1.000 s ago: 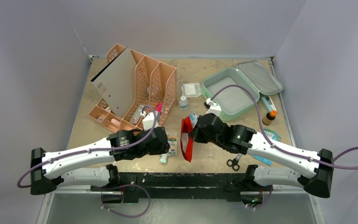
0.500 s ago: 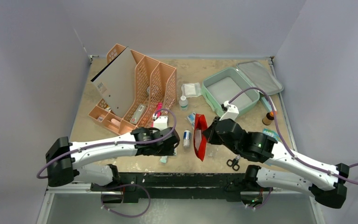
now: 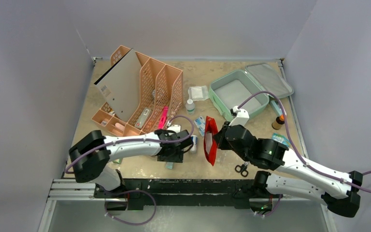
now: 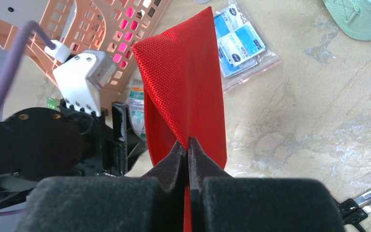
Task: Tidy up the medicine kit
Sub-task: Place the medical item at the medicine pouch.
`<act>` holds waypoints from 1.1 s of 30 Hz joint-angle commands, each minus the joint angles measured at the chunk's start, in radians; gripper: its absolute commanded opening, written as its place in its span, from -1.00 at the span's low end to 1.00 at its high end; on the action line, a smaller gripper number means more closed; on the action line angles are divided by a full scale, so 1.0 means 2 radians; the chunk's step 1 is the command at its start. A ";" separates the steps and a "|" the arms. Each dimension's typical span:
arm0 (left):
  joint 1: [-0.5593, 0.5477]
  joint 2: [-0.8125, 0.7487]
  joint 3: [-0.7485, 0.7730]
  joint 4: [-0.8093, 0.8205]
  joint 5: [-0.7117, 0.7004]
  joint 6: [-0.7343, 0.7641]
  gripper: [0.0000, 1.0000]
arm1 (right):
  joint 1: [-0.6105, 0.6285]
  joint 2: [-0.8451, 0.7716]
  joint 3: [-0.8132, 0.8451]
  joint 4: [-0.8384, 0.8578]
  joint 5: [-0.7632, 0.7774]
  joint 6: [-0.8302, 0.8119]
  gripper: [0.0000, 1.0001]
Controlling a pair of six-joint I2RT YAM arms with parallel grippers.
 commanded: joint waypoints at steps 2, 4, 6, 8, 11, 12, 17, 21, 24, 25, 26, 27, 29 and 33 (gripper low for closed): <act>0.000 0.029 0.026 -0.023 0.006 0.002 0.15 | 0.000 -0.007 -0.005 0.024 0.029 -0.011 -1.00; -0.002 0.028 0.020 -0.015 0.014 0.000 0.15 | 0.000 -0.004 -0.004 0.025 0.028 -0.010 -1.00; -0.002 0.028 0.009 -0.002 0.020 -0.003 0.13 | 0.000 -0.001 -0.001 0.028 0.029 -0.011 -1.00; -0.003 0.030 0.001 0.008 0.021 -0.003 0.08 | 0.000 0.001 0.000 0.031 0.033 -0.010 -1.00; -0.003 0.033 0.007 0.003 0.023 0.000 -0.04 | 0.000 0.000 -0.002 0.036 0.032 -0.005 -1.00; -0.003 0.033 0.013 -0.003 0.022 0.001 -0.12 | 0.000 0.000 -0.004 0.039 0.031 -0.005 -1.00; -0.006 0.022 0.024 -0.026 0.016 -0.001 -0.35 | 0.000 0.007 0.000 0.038 0.026 -0.013 -1.00; -0.016 0.005 0.021 -0.024 0.012 -0.016 -0.44 | 0.000 0.009 0.004 0.037 0.023 -0.013 -1.00; -0.017 -0.003 0.019 -0.019 0.016 -0.022 -0.49 | 0.000 0.013 0.008 0.038 0.013 -0.014 -1.00; -0.017 -0.006 0.019 -0.019 0.016 -0.024 -0.52 | 0.000 0.016 0.011 0.037 0.010 -0.012 -1.00; -0.017 -0.009 0.018 -0.021 0.015 -0.025 -0.56 | 0.000 0.018 0.011 0.035 0.009 -0.006 -1.00; -0.017 -0.012 0.018 -0.021 0.015 -0.026 -0.58 | 0.001 0.019 0.009 0.035 0.007 0.000 -1.00; -0.017 -0.021 0.016 -0.022 0.016 -0.026 -0.59 | 0.000 0.019 0.000 0.042 0.003 0.015 -1.00; -0.017 -0.047 0.024 -0.034 0.019 -0.030 -0.60 | 0.000 0.023 -0.014 0.057 -0.020 0.038 -1.00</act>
